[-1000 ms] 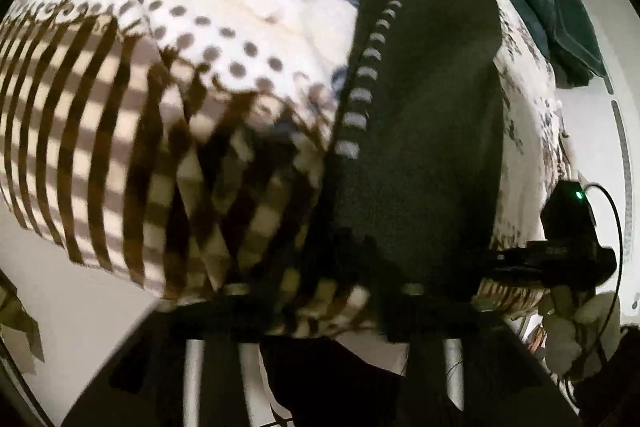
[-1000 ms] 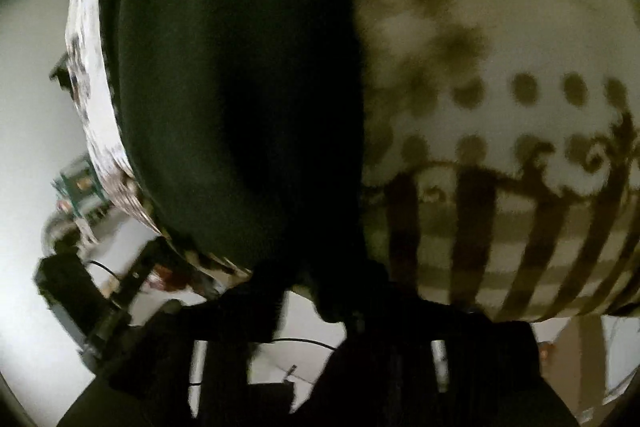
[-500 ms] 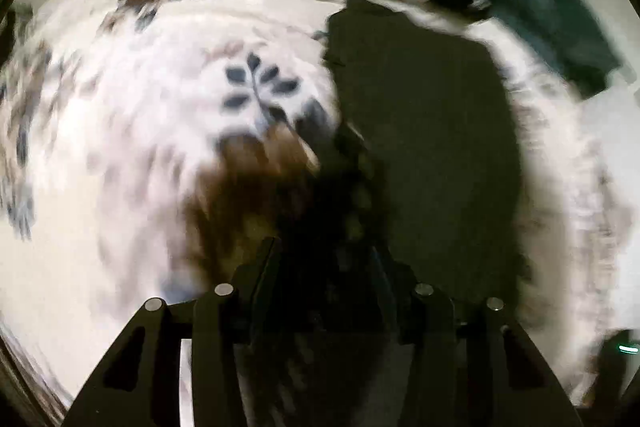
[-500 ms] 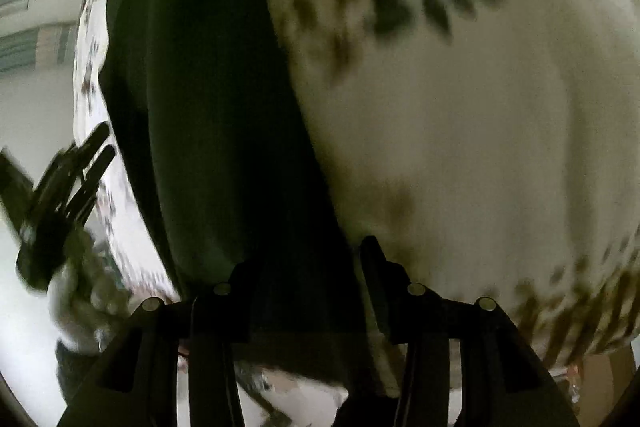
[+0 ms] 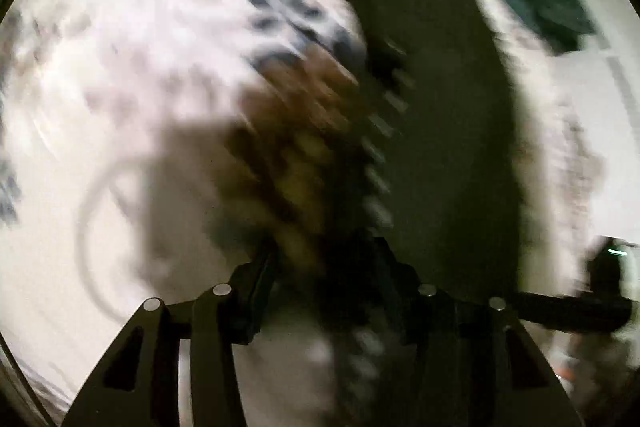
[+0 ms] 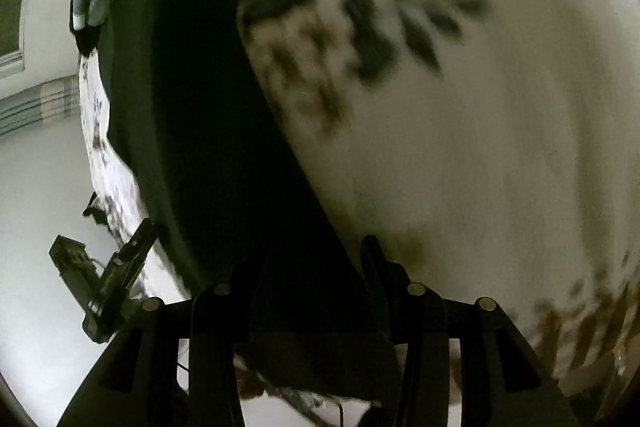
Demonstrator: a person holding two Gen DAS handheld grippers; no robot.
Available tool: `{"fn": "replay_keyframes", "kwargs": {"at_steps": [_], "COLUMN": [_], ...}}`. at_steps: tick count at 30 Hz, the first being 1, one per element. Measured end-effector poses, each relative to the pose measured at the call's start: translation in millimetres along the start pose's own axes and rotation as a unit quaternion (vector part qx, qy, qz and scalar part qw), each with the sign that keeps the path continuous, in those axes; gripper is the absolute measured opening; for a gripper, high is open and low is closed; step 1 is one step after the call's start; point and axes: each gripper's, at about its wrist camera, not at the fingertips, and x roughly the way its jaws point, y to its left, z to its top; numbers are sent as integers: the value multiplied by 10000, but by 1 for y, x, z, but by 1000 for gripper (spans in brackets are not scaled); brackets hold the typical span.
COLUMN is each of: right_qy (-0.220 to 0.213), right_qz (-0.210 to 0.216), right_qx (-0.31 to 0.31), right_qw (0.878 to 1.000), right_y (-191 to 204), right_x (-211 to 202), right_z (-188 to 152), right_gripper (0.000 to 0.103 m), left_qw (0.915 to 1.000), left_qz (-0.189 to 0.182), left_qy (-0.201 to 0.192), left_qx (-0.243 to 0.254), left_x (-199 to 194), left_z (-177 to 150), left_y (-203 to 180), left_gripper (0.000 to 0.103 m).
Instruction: Fold small clothes
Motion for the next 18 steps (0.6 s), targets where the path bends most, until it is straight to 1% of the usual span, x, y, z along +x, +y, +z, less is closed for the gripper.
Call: {"fn": "replay_keyframes", "kwargs": {"at_steps": [2, 5, 7, 8, 9, 10, 12, 14, 15, 16, 17, 18], "right_qy": [294, 716, 1054, 1174, 1294, 1377, 1526, 1575, 1544, 1501, 1444, 1420], "right_qz": [-31, -72, 75, 171, 285, 388, 565, 679, 673, 663, 646, 746], "right_qx": [11, 54, 81, 72, 70, 69, 67, 20, -11, -21, -51, -68], "right_qw": [9996, 9974, 9944, 9929, 9912, 9897, 9867, 9852, 9857, 9864, 9874, 9870], "right_y": [-13, -31, -44, -48, -53, -55, -58, -54, -51, -48, -45, -39], "right_x": [8, 24, 39, 45, 53, 60, 74, 81, 82, 82, 80, 79], "right_z": [-20, -52, -69, -74, -81, -85, -90, -93, -94, -94, -96, -98], "right_gripper": [46, 46, 46, 46, 46, 46, 46, 46, 46, 44, 23, 13], "left_qw": [9978, 9918, 9872, 9840, 9817, 9792, 9800, 9834, 9843, 9864, 9869, 9866], "left_qz": [-551, -836, -1043, -1238, -1361, -1483, -1459, -1360, -1353, -1260, -1222, -1254], "left_qy": [357, 949, 1161, 1210, 1238, 1266, 1257, 1109, 1010, 898, 861, 816], "left_qx": [-50, -180, -327, -433, -500, -559, -504, -460, -506, -548, -600, -658], "left_x": [0, 11, 16, 18, 20, 25, 27, 23, 19, 14, 10, 9], "left_z": [-34, -90, -119, -135, -144, -155, -170, -169, -166, -167, -170, -163], "left_y": [3, 13, 18, 21, 22, 21, 14, 9, 9, 9, 13, 15], "left_gripper": [49, 50, 51, 54, 61, 64, 64, 62, 51, 17, 11, 10]}}
